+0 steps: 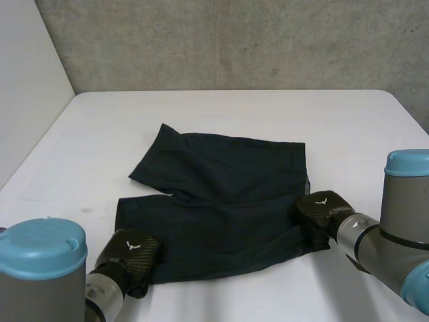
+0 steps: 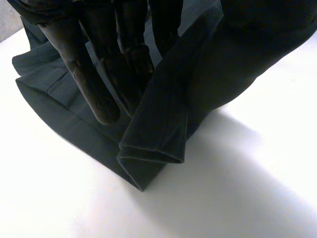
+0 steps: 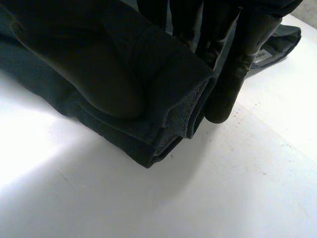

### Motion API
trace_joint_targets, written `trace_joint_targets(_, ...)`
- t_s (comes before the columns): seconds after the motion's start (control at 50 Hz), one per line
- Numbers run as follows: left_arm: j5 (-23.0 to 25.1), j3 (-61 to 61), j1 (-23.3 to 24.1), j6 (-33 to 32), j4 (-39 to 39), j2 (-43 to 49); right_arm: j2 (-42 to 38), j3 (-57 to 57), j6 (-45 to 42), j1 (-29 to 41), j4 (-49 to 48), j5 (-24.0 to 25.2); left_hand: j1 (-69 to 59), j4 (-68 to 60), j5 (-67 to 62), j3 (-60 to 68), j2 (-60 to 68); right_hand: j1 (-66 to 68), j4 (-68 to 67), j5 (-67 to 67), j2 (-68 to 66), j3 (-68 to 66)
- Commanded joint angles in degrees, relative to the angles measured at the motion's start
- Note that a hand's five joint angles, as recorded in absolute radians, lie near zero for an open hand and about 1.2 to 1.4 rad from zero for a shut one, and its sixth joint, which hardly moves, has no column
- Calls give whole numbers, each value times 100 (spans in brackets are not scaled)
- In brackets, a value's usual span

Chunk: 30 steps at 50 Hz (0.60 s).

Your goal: Fold the shorts.

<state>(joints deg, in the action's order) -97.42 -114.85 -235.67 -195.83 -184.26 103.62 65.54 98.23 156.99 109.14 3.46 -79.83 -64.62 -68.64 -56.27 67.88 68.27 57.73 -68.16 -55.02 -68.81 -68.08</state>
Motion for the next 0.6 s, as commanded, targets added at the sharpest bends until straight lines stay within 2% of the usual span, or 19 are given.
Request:
trace_joint_targets(0.02,21,226,3,-377,355,-271,511,73,-606,2,514,283,-1538,-1136,-1373,1212,1173,2227,-1184,-1498,-1119,-1192)
trace_joint_targets(0.14,74,297,29,-974,1347,-1299,1275,214,-1844,-68,1812,994,-1538,-1136,-1373,1212,1173,2227,-1184,-1498,-1119,-1192)
trace_joint_targets(0.24,109,227,91,-1677,2717,-2116,1707,486,-2724,-384,3018,1092,-1538,-1136,-1373,1212,1173,2227,-1184,-1498,-1119,-1192)
trace_joint_targets(0.32,223,218,126,-1880,3159,-2451,1822,671,-3612,-797,3880,1101,-1538,-1136,-1373,1212,1173,2227,-1184,-1498,-1119,-1192)
trace_joint_targets(0.38,259,288,-5,-2020,3125,-2478,1822,628,-3999,-1262,4092,1180,-1538,-1136,-1373,1212,1173,2227,-1184,-1498,-1119,-1192)
trace_joint_targets(0.44,259,358,-216,-2222,3002,-2417,1813,531,-3974,-1509,4022,1207,-1538,-1136,-1373,1212,1173,2227,-1184,-1498,-1119,-1192)
trace_joint_targets(0.5,276,560,-392,-2504,2520,-2040,1699,285,-3615,-1624,3768,1400,-1538,-1136,-1373,1212,1173,2227,-1184,-1498,-1119,-1192)
trace_joint_targets(0.6,259,1166,-392,-2733,1272,-1039,1068,-276,-2387,-1484,2926,1453,-1538,-1136,-1373,1212,1173,2227,-1184,-1498,-1119,-1192)
